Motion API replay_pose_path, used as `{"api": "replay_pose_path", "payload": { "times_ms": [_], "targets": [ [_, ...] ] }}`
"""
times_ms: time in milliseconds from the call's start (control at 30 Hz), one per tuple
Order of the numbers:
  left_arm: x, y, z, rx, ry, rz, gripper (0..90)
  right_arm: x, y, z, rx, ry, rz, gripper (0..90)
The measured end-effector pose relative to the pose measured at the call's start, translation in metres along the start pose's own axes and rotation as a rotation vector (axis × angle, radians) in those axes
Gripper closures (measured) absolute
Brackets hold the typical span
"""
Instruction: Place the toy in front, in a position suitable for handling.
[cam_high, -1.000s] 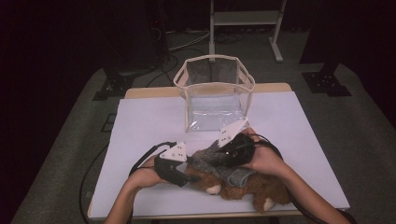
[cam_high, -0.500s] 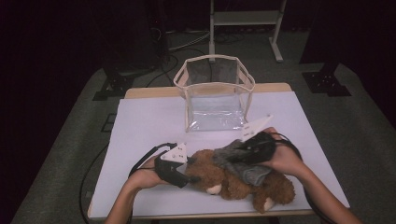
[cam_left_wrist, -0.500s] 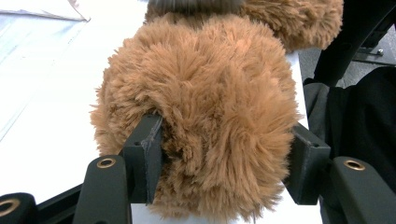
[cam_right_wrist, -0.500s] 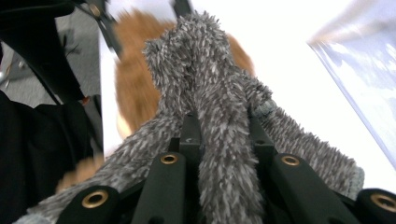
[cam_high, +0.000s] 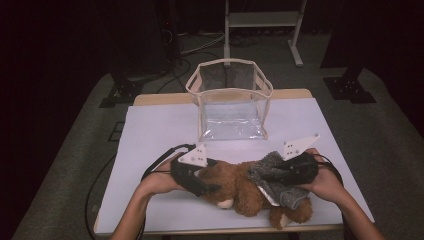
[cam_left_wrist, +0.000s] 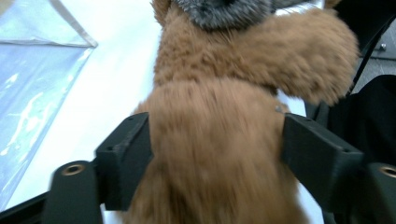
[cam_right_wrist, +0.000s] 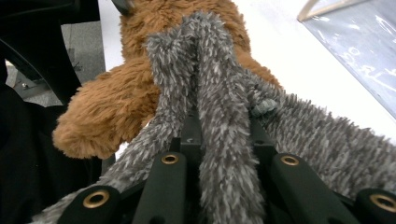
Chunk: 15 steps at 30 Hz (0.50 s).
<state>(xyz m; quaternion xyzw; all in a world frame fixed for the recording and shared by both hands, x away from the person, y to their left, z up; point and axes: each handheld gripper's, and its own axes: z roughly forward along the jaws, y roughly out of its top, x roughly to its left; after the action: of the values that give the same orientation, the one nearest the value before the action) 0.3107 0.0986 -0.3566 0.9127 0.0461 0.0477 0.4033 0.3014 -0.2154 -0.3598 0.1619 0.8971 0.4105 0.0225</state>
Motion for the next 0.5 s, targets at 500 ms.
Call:
{"api": "replay_pose_path", "payload": {
  "times_ms": [500],
  "targets": [
    [-0.006,-0.004,0.020,0.054,-0.060,-0.003,27.5,-0.010,-0.005,-0.010,-0.043,-0.039,0.033,73.5]
  ]
}}
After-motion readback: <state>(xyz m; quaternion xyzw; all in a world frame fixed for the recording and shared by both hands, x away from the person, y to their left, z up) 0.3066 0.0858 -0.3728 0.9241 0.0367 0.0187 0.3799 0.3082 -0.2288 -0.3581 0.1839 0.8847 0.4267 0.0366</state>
